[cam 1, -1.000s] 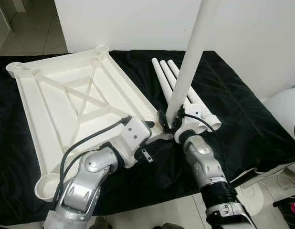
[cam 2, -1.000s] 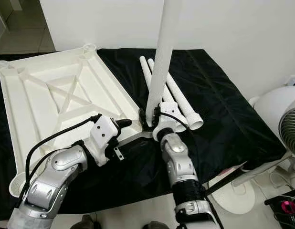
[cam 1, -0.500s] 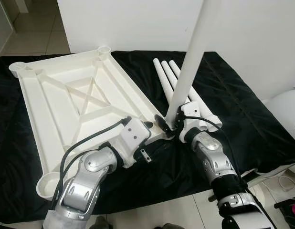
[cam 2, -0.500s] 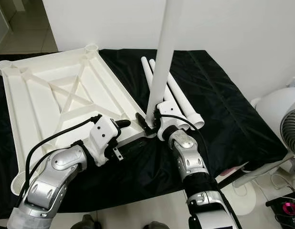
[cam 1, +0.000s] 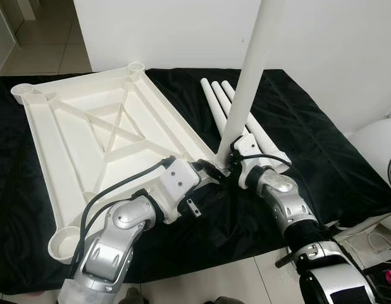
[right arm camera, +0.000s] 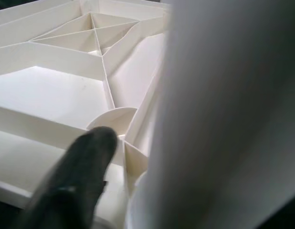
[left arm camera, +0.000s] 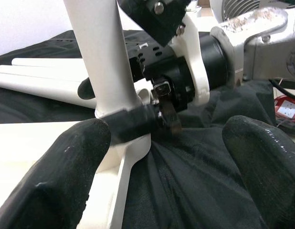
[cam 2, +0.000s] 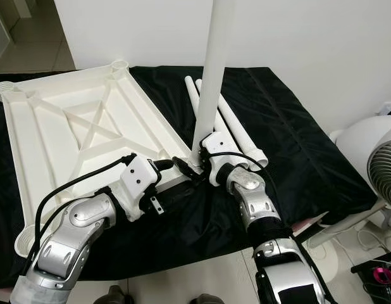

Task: Building children table

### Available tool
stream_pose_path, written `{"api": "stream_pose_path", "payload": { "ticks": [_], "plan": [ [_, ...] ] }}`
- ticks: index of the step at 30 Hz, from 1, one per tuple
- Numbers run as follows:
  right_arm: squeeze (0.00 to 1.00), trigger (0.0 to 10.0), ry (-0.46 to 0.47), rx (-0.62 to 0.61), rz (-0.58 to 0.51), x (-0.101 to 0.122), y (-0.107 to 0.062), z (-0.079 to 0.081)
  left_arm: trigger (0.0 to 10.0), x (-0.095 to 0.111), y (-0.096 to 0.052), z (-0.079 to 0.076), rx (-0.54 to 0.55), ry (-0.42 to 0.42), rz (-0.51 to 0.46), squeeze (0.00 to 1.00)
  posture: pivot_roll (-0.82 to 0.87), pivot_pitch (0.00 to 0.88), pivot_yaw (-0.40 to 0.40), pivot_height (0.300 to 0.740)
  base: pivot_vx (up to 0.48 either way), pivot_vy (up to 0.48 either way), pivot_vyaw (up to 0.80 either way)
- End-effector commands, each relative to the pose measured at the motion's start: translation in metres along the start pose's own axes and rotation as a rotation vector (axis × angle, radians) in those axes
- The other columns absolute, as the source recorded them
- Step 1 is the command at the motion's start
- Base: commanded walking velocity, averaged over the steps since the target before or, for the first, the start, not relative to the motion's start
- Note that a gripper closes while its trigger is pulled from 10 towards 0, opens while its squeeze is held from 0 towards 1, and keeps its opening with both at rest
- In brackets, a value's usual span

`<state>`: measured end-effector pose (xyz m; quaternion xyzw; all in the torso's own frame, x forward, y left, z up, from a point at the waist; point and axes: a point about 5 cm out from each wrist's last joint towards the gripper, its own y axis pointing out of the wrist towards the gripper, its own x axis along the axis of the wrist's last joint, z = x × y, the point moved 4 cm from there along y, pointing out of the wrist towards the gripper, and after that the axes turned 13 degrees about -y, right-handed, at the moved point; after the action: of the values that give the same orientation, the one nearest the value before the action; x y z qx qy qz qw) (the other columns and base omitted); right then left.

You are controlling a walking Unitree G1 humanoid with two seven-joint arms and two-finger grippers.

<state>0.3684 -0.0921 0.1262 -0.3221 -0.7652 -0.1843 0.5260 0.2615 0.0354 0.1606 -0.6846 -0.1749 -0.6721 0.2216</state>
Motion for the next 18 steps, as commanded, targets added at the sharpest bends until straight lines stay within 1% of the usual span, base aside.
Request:
{"api": "stream_pose_path", "payload": {
  "ticks": [1,6,14,15,17,18],
  "plan": [
    [0.0,0.0,-0.003,0.036,-0.015,0.002,0.002,0.002,10.0,-0.001,0.001,0.008,0.099,0.002,-0.009,0.0,0.01,0.0,-0.049,0.74,0.0,0.0,0.0],
    [0.0,0.0,0.027,0.031,0.001,-0.005,-0.004,-0.001,10.0,0.0,0.0,0.009,0.105,0.004,-0.013,0.0,0.01,0.0,-0.051,0.74,0.0,0.0,0.0],
    [0.0,0.0,0.088,0.019,-0.018,-0.01,-0.006,0.006,10.0,0.001,0.0,0.009,0.104,0.002,-0.018,0.0,0.0,0.0,-0.048,0.74,0.0,0.0,0.0],
    [0.0,10.0,0.108,-0.008,-0.022,-0.01,-0.005,0.007,10.0,0.001,0.0,0.009,0.104,0.002,-0.018,0.0,0.0,0.0,-0.047,0.74,0.0,0.0,0.0],
    [0.0,10.0,0.146,-0.05,-0.023,-0.011,-0.003,0.008,10.0,0.001,0.0,0.009,0.104,0.001,-0.017,0.0,0.0,0.0,-0.047,0.74,0.0,0.0,0.0],
    [0.0,10.0,0.146,-0.05,-0.023,-0.011,-0.003,0.008,10.0,0.001,0.0,0.009,0.104,0.001,-0.017,0.0,0.0,0.0,-0.047,0.74,0.0,0.0,0.0]
  ]
}}
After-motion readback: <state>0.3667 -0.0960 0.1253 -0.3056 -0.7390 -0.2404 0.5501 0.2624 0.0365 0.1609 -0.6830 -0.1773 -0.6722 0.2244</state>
